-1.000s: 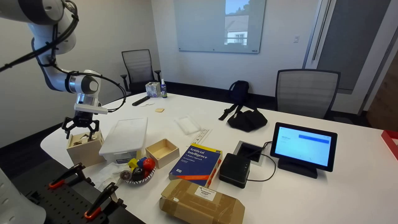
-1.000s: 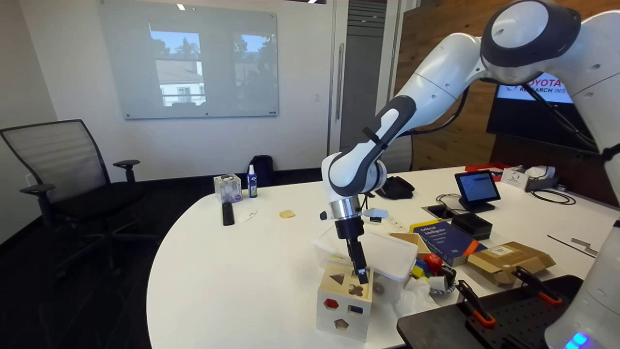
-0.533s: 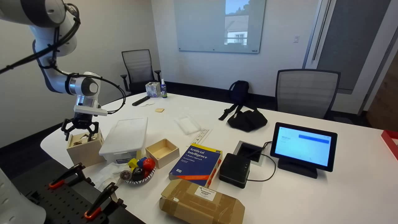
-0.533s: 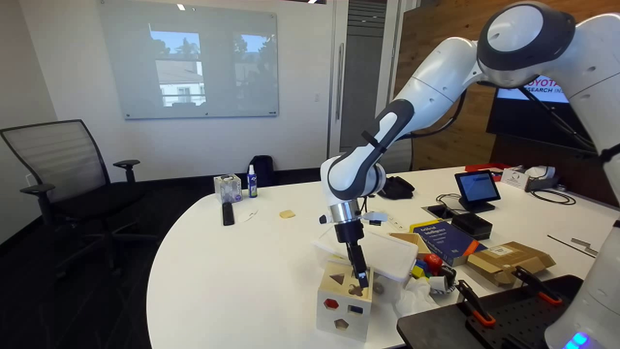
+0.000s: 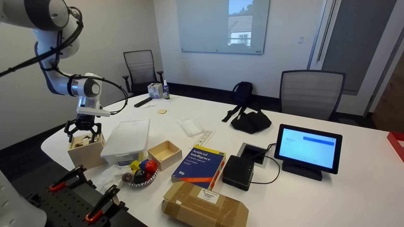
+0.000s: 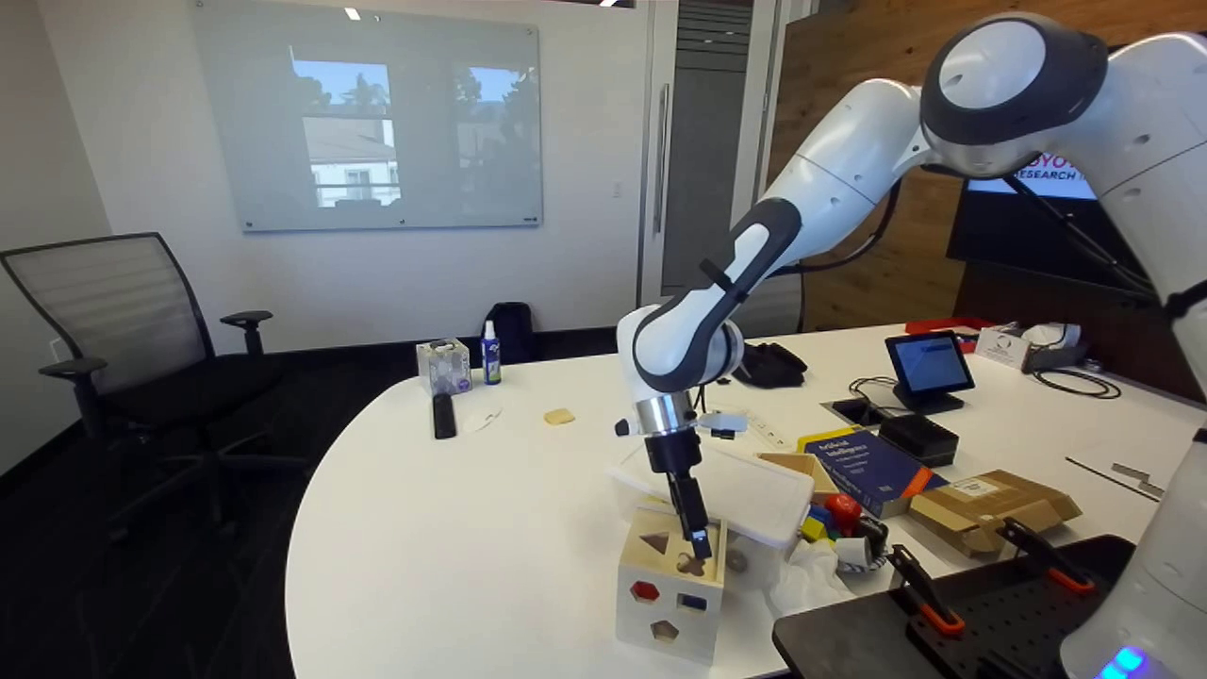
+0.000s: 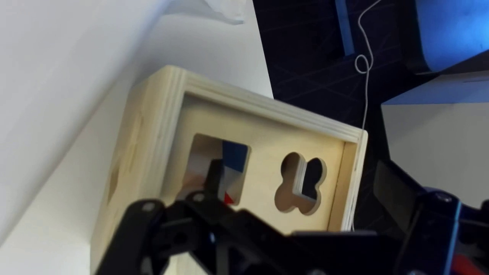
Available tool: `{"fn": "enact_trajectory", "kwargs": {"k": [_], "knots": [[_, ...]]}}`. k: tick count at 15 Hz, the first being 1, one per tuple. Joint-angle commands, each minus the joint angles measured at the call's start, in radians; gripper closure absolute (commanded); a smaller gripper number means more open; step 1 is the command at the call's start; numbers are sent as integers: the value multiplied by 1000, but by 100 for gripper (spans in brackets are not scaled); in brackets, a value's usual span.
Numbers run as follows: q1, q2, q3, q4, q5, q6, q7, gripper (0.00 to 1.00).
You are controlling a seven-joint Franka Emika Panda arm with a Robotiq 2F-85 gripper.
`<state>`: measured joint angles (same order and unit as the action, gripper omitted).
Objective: Open the cube
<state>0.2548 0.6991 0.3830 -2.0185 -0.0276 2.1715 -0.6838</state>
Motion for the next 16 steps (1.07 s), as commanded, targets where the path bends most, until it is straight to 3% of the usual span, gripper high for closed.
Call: {"fn": "enact_trajectory", "kwargs": {"k": [1, 16], "knots": [[12, 26, 6, 46, -21, -31, -2, 0], [22, 55, 22, 101, -27, 6, -68, 0]]}}
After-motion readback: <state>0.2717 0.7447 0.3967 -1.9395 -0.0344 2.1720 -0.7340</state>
